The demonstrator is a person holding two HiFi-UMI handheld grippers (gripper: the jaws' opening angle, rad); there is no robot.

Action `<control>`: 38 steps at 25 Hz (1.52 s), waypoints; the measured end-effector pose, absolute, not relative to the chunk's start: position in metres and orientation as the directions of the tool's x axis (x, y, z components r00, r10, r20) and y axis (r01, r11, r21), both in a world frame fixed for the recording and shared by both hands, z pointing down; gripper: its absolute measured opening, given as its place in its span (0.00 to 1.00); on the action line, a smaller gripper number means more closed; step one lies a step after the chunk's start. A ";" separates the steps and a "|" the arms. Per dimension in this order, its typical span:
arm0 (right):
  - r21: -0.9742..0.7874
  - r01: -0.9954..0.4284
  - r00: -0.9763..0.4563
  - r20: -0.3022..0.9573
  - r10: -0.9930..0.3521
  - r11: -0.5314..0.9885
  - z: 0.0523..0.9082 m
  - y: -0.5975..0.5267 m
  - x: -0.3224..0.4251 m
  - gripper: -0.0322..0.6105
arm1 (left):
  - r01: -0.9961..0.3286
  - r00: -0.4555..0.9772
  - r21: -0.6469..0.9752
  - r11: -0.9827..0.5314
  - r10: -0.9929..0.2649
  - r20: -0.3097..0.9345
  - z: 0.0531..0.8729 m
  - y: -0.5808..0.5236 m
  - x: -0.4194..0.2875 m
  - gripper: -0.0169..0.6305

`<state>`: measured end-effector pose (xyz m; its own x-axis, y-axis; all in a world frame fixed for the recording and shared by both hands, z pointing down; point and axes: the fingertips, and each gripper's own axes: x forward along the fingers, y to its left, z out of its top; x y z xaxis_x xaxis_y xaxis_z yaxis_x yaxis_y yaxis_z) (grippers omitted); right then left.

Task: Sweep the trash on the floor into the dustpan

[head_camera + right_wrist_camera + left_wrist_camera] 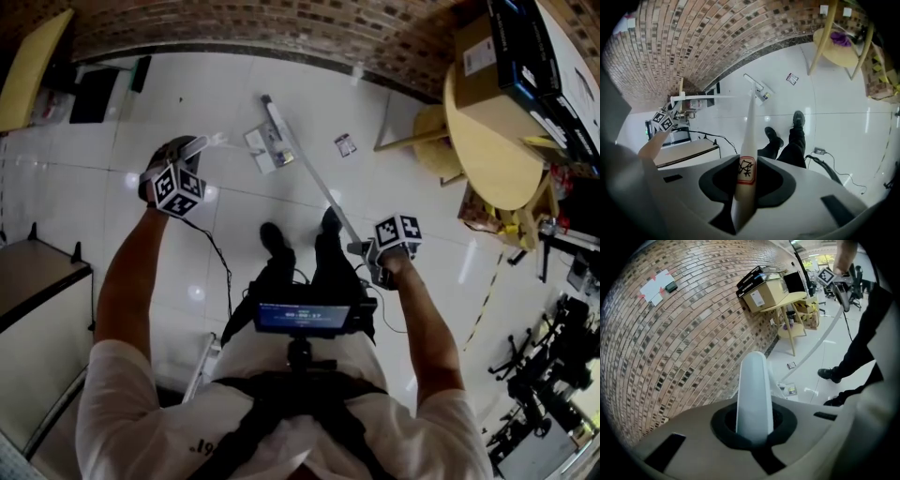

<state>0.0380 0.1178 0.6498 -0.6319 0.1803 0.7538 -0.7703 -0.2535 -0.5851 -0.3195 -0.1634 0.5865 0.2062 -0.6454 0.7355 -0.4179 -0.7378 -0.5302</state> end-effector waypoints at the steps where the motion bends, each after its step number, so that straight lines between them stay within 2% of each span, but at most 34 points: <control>1: -0.579 -0.778 -0.623 0.764 0.171 -0.246 0.647 0.118 0.045 0.16 | -0.423 0.206 -0.533 -0.733 -0.650 0.731 0.585 -0.163 -0.319 0.03; 10: -0.476 -0.826 -0.516 0.854 0.067 -0.302 0.642 0.117 0.132 0.16 | -0.404 0.231 -0.538 -0.740 -0.651 0.723 0.579 -0.166 -0.279 0.03; 18: -0.274 -0.911 -0.322 0.939 0.119 -0.308 0.668 0.113 0.200 0.16 | -0.338 0.284 -0.540 -0.771 -0.630 0.722 0.581 -0.160 -0.214 0.03; 29: -0.222 -0.898 -0.316 0.926 0.205 -0.381 0.687 0.135 0.208 0.16 | -0.289 0.322 -0.518 -0.805 -0.591 0.739 0.595 -0.150 -0.166 0.03; 38: -0.262 -0.930 -0.335 0.894 0.298 -0.259 0.688 0.142 0.175 0.16 | -0.289 0.312 -0.509 -0.810 -0.583 0.750 0.598 -0.152 -0.169 0.03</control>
<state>0.1751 0.1418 0.6879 -0.3347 0.2977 0.8941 -0.9297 -0.2590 -0.2618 -0.1694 -0.1522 0.5980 0.3117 -0.5829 0.7504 -0.2891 -0.8105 -0.5094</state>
